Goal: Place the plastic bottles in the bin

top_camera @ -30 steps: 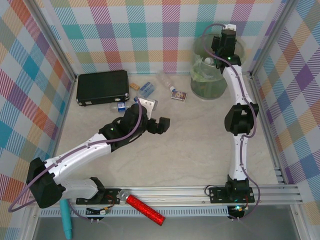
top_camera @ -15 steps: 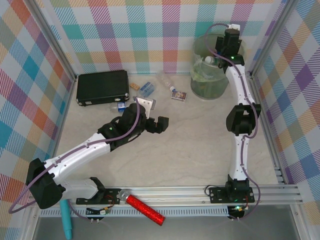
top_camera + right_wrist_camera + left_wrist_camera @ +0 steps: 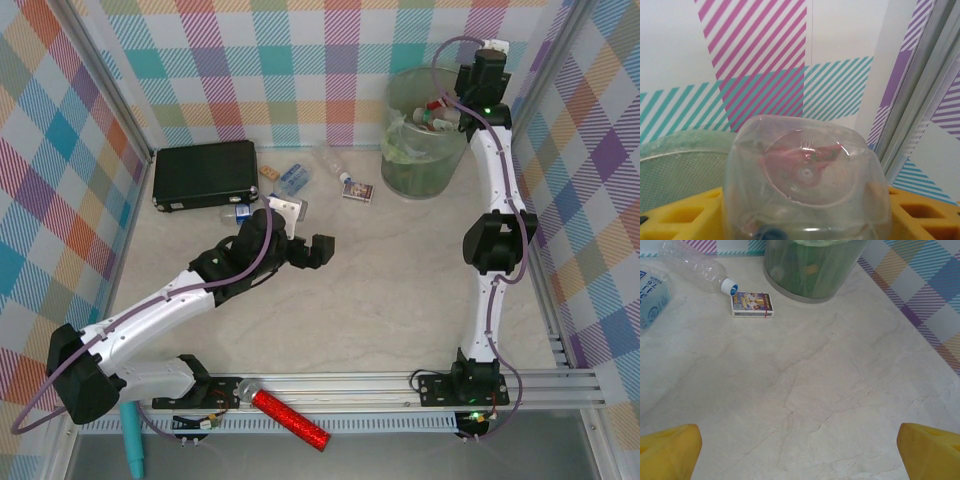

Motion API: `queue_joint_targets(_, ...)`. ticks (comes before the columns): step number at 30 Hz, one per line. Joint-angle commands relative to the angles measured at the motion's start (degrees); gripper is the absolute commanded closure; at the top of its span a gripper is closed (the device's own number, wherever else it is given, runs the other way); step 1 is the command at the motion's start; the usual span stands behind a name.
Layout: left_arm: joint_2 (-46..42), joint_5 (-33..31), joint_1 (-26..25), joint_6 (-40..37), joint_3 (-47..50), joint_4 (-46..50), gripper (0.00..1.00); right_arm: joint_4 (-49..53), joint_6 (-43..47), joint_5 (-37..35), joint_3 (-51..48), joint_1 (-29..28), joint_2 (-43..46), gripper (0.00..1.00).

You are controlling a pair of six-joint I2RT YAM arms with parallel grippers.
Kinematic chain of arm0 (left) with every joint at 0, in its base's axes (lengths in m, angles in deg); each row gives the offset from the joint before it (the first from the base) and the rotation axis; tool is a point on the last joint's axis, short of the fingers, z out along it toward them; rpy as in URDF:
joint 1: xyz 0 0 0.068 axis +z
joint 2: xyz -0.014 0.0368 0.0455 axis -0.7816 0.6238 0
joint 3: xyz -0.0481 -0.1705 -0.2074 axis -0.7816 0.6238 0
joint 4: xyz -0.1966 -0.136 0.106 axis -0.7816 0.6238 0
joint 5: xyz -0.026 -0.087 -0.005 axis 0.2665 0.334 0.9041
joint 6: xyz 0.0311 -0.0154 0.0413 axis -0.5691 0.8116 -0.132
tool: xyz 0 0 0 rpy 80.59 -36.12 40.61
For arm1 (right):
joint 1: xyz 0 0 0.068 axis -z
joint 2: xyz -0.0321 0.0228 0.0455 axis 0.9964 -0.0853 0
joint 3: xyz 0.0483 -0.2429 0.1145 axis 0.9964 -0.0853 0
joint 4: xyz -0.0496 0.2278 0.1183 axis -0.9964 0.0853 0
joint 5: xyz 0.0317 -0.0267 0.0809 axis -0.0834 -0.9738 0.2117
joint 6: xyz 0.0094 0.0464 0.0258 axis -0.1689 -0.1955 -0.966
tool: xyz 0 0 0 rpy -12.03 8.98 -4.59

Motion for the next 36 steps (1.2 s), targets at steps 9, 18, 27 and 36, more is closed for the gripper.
queue_joint_targets(9,-0.88,0.07,0.25,0.73,0.79,-0.44,0.00,3.82,-2.75,7.15,-1.76,-0.12,-1.88,0.36)
queue_joint_targets(18,-0.25,0.44,0.24,1.01,0.63,-0.62,0.00,5.12,-4.10,19.75,-0.21,-0.12,-3.28,0.36)
queue_joint_targets(27,-0.66,0.22,0.26,1.05,0.76,-0.56,0.00,5.93,-3.35,18.05,2.14,-0.11,-0.22,0.07)
queue_joint_targets(36,-0.78,0.77,0.31,2.31,0.66,-0.53,0.00,7.97,-5.28,22.23,1.38,-0.38,5.72,0.01)
